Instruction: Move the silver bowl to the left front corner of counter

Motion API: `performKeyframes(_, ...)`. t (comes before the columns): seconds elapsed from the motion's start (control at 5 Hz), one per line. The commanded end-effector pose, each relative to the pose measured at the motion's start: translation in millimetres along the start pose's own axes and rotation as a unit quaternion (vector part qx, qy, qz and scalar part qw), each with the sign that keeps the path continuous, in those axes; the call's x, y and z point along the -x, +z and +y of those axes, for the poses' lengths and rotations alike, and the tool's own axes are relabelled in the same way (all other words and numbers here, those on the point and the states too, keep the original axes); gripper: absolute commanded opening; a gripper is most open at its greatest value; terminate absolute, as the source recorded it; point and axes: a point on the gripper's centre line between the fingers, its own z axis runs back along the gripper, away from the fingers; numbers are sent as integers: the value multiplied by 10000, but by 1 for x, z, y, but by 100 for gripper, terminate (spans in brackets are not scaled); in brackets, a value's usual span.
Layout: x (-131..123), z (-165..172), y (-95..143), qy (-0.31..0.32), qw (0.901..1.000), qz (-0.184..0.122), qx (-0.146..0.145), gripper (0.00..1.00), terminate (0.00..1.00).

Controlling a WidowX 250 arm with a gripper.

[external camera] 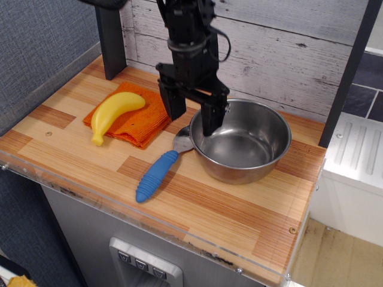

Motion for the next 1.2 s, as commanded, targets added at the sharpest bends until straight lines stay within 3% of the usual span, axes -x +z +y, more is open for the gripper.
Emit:
performKeyframes(0.0,-10,6,-15,-120,9997,-170,-149,0,0)
performKeyframes(0.6,-9,9,10,-345,9989,-292,-115,0,0)
performKeyframes(0.8,-8,15,34,-315,9981,-528,21,0,0)
performKeyframes(1.0,3,35,71,-48,9957,-840,399,0,0)
